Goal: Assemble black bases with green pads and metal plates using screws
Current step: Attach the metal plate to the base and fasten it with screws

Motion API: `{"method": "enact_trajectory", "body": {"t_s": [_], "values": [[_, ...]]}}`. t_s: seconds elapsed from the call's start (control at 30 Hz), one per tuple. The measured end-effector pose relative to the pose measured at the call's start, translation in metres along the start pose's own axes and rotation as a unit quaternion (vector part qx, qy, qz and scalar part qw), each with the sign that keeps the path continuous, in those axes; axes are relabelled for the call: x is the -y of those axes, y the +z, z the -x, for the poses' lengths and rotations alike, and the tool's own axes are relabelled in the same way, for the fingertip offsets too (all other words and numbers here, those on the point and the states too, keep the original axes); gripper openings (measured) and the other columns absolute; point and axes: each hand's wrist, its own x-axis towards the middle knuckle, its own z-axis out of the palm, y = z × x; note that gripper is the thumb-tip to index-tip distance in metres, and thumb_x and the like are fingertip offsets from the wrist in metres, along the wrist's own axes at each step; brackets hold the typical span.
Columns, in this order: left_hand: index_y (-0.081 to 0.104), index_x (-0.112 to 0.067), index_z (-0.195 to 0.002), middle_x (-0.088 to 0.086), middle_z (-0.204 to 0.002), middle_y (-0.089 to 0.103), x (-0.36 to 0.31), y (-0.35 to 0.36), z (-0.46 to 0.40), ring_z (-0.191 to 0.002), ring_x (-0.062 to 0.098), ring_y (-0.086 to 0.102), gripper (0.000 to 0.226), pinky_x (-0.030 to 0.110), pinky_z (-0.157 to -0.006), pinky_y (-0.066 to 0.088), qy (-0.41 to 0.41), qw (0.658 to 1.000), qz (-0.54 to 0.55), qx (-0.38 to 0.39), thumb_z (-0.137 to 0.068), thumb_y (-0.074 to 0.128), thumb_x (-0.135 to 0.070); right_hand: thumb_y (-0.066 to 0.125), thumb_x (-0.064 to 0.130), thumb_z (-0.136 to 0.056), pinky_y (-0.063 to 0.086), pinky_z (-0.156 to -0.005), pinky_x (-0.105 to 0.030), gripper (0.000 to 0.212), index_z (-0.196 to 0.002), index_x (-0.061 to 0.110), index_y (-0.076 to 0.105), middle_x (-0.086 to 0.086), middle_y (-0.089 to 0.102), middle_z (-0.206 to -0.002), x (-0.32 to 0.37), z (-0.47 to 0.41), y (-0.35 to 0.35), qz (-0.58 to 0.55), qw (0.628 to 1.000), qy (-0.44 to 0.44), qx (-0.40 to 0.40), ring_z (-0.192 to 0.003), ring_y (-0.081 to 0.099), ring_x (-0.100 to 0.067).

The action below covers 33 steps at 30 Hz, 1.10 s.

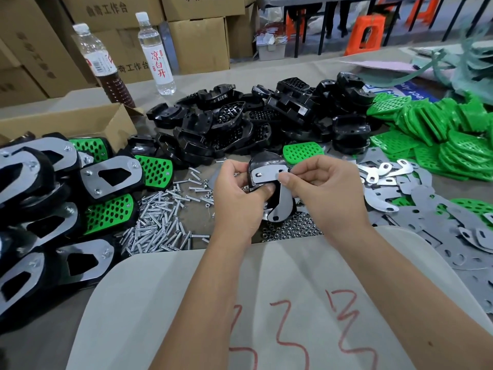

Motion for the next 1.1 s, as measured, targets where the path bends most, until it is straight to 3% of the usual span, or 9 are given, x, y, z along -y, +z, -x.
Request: {"method": "enact_trajectory", "body": {"t_s": [0.13, 0.2, 0.4, 0.5, 0.6, 0.73, 0.87, 1.0, 1.1], "values": [[0.056, -0.017, -0.101, 0.005, -0.096, 0.078, 0.0004, -0.0006, -0.0001, -0.086, 0.024, 0.076, 0.04, 0.044, -0.075, 0.063, 0.009, 1.0, 0.006, 0.001, -0.082, 0.077, 0.011, 0.088, 0.015, -0.081, 0.051, -0.056, -0.022, 0.013, -0.079, 0.013, 0.076, -0.003, 0.074, -0.068, 0.0014, -0.0022, -0.0017, -0.04, 0.999, 0.005, 0.037, -0.057, 0.065, -0.012], [0.056, -0.017, -0.102, 0.004, -0.095, 0.078, 0.0006, -0.0005, 0.0003, -0.086, 0.023, 0.075, 0.041, 0.047, -0.079, 0.063, 0.016, 1.0, 0.006, -0.003, -0.081, 0.077, 0.011, 0.086, 0.01, -0.083, 0.05, -0.056, -0.019, 0.011, -0.08, 0.009, 0.076, -0.005, 0.073, -0.068, 0.0023, -0.0031, -0.0029, -0.054, 0.998, 0.005, 0.044, -0.057, 0.063, -0.011], [0.056, -0.02, -0.099, -0.006, -0.085, 0.077, 0.002, -0.0037, 0.0, -0.079, 0.017, 0.075, 0.042, 0.043, -0.072, 0.064, 0.013, 1.0, 0.012, -0.01, -0.081, 0.077, 0.012, 0.084, 0.001, -0.083, 0.055, -0.063, -0.022, 0.014, -0.082, 0.012, 0.074, -0.002, 0.073, -0.072, 0.0032, -0.0013, -0.0026, -0.056, 0.995, 0.019, 0.074, -0.064, 0.066, -0.011], [0.056, -0.019, -0.099, 0.001, -0.09, 0.077, 0.0021, -0.001, 0.001, -0.082, 0.022, 0.075, 0.042, 0.049, -0.075, 0.063, 0.009, 1.0, 0.008, -0.01, -0.081, 0.077, 0.013, 0.085, 0.004, -0.082, 0.06, -0.067, -0.037, 0.015, -0.081, 0.015, 0.074, -0.006, 0.074, -0.076, 0.0025, -0.0005, -0.0011, -0.039, 0.997, 0.037, 0.049, -0.068, 0.066, -0.017], [0.055, -0.016, -0.101, 0.004, -0.092, 0.077, 0.0012, -0.0002, 0.0012, -0.076, 0.017, 0.074, 0.039, 0.039, -0.066, 0.064, 0.007, 1.0, 0.02, -0.005, -0.083, 0.075, 0.014, 0.088, 0.013, -0.08, 0.062, -0.074, -0.048, 0.02, -0.089, 0.02, 0.072, -0.005, 0.076, -0.078, 0.0019, 0.0012, -0.0003, -0.017, 0.999, 0.039, 0.019, -0.071, 0.07, -0.025], [0.054, -0.014, -0.101, 0.003, -0.09, 0.077, 0.0003, -0.0003, 0.0023, -0.072, 0.013, 0.075, 0.038, 0.026, -0.057, 0.058, 0.005, 0.999, 0.042, -0.009, -0.084, 0.074, 0.014, 0.093, 0.026, -0.075, 0.062, -0.071, -0.049, 0.04, -0.096, 0.024, 0.059, -0.004, 0.075, -0.083, 0.0004, 0.0013, -0.0031, 0.014, 0.999, 0.044, -0.004, -0.074, 0.07, -0.026], [0.053, -0.012, -0.104, 0.007, -0.095, 0.077, 0.0, 0.0002, 0.0024, -0.077, 0.015, 0.076, 0.039, 0.032, -0.061, 0.061, 0.006, 0.998, 0.055, -0.034, -0.084, 0.076, 0.012, 0.085, 0.025, -0.085, 0.052, -0.063, -0.039, 0.018, -0.079, 0.015, 0.072, -0.012, 0.073, -0.077, 0.003, 0.0009, -0.0037, 0.036, 0.995, 0.045, 0.077, -0.062, 0.058, -0.015], [0.054, -0.014, -0.102, 0.008, -0.095, 0.078, -0.0012, -0.0027, 0.0019, -0.08, 0.022, 0.077, 0.039, 0.042, -0.065, 0.064, -0.006, 0.997, 0.061, -0.039, -0.083, 0.078, 0.009, 0.077, 0.019, -0.092, 0.05, -0.058, -0.028, 0.018, -0.074, 0.016, 0.074, -0.011, 0.072, -0.075, 0.0071, 0.0043, -0.0004, 0.037, 0.992, 0.033, 0.113, -0.059, 0.057, -0.011], [0.056, -0.019, -0.099, 0.004, -0.094, 0.079, -0.0016, -0.0033, 0.0033, -0.084, 0.029, 0.077, 0.039, 0.049, -0.072, 0.064, -0.019, 0.999, 0.034, -0.017, -0.08, 0.084, 0.001, 0.072, 0.012, -0.096, 0.057, -0.055, -0.031, 0.019, -0.077, 0.008, 0.071, -0.011, 0.071, -0.069, 0.0091, 0.0063, 0.0014, -0.033, 0.989, 0.09, 0.112, -0.059, 0.066, -0.017]]}}
